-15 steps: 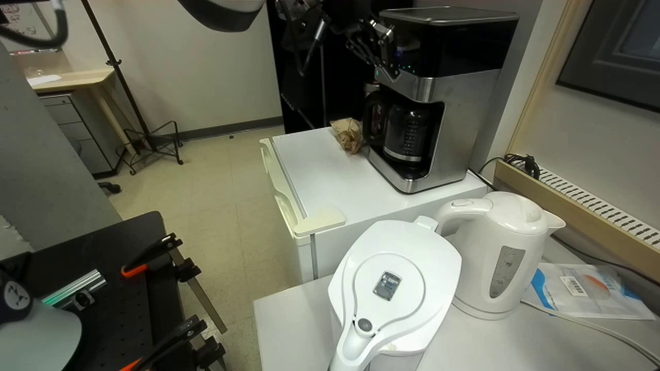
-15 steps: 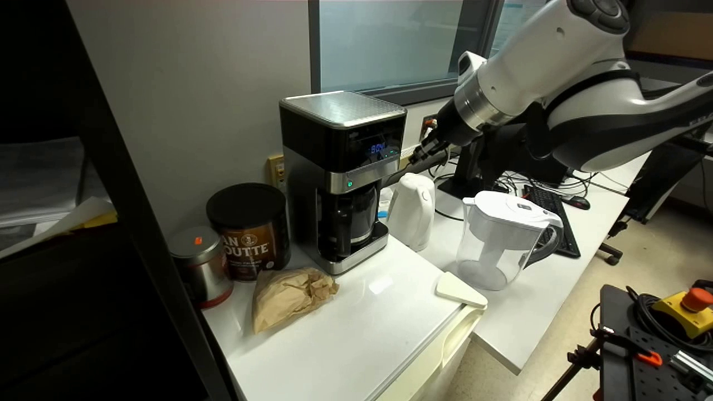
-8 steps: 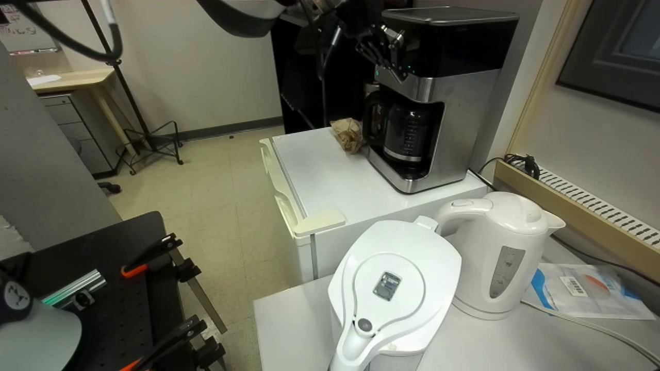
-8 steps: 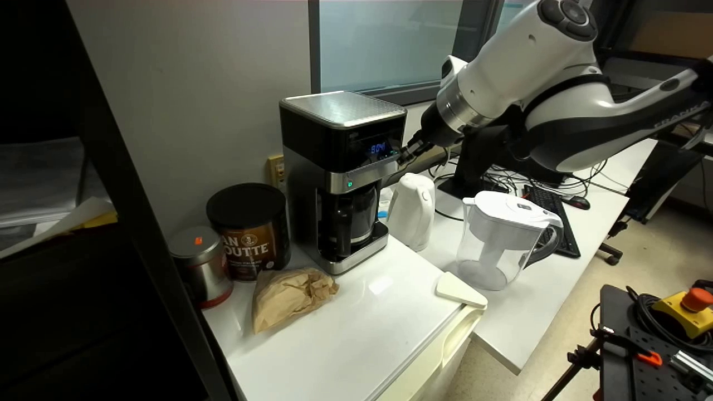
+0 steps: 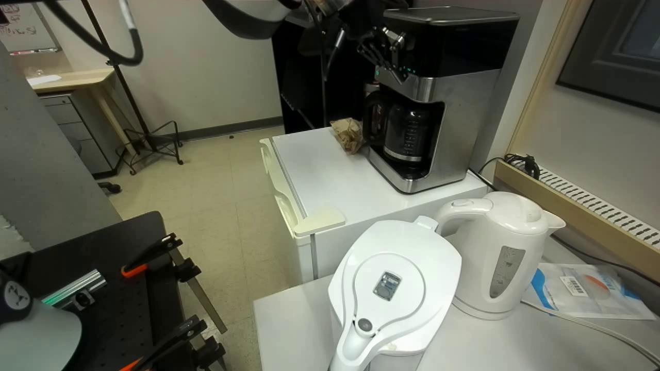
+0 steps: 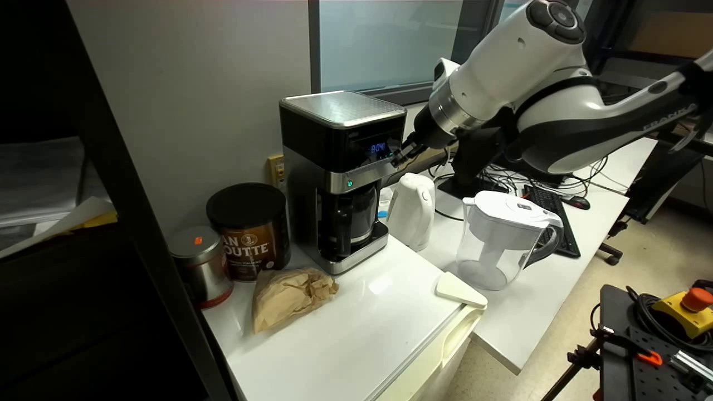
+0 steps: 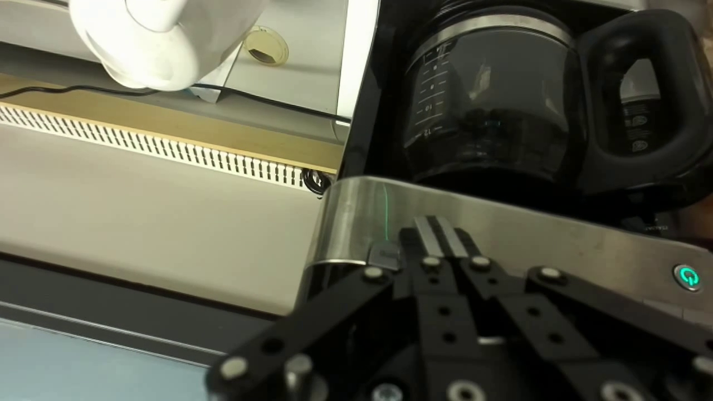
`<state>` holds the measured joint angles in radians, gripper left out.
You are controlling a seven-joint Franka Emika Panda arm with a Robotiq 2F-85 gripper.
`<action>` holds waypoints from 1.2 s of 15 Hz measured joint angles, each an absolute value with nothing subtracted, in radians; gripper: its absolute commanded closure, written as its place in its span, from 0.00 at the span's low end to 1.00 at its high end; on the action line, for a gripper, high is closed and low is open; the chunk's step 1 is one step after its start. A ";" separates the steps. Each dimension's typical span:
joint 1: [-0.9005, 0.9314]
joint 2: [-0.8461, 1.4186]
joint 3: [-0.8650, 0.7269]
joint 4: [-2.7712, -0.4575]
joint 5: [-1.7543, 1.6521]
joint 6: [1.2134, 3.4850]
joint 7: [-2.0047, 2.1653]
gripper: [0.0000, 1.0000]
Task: Press a button on the coffeemaker.
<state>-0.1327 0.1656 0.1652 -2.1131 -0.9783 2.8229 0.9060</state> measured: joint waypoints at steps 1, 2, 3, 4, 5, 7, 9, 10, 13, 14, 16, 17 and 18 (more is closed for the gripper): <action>-0.132 0.166 0.165 -2.113 -0.978 2.823 0.906 1.00; -0.131 0.167 0.165 -2.113 -0.978 2.822 0.906 1.00; -0.130 0.167 0.165 -2.112 -0.978 2.822 0.906 1.00; -0.130 0.167 0.165 -2.112 -0.978 2.821 0.906 1.00; -0.130 0.167 0.165 -2.112 -0.978 2.821 0.906 1.00; -0.129 0.168 0.165 -2.112 -0.979 2.821 0.906 1.00; -0.129 0.167 0.165 -2.114 -0.993 2.820 0.913 1.00; -0.127 0.167 0.164 -2.116 -1.017 2.818 0.928 1.00; -0.120 0.162 0.163 -2.138 -1.152 2.818 1.013 1.00; -0.117 0.157 0.163 -2.151 -1.209 2.818 1.050 1.00; -0.108 0.142 0.163 -2.183 -1.330 2.818 1.134 1.00; -0.103 0.132 0.163 -2.200 -1.385 2.818 1.174 1.00; -0.099 0.122 0.164 -2.217 -1.440 2.818 1.214 1.00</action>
<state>-0.0986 0.1218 0.1637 -2.2169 -1.4400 2.8175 1.2145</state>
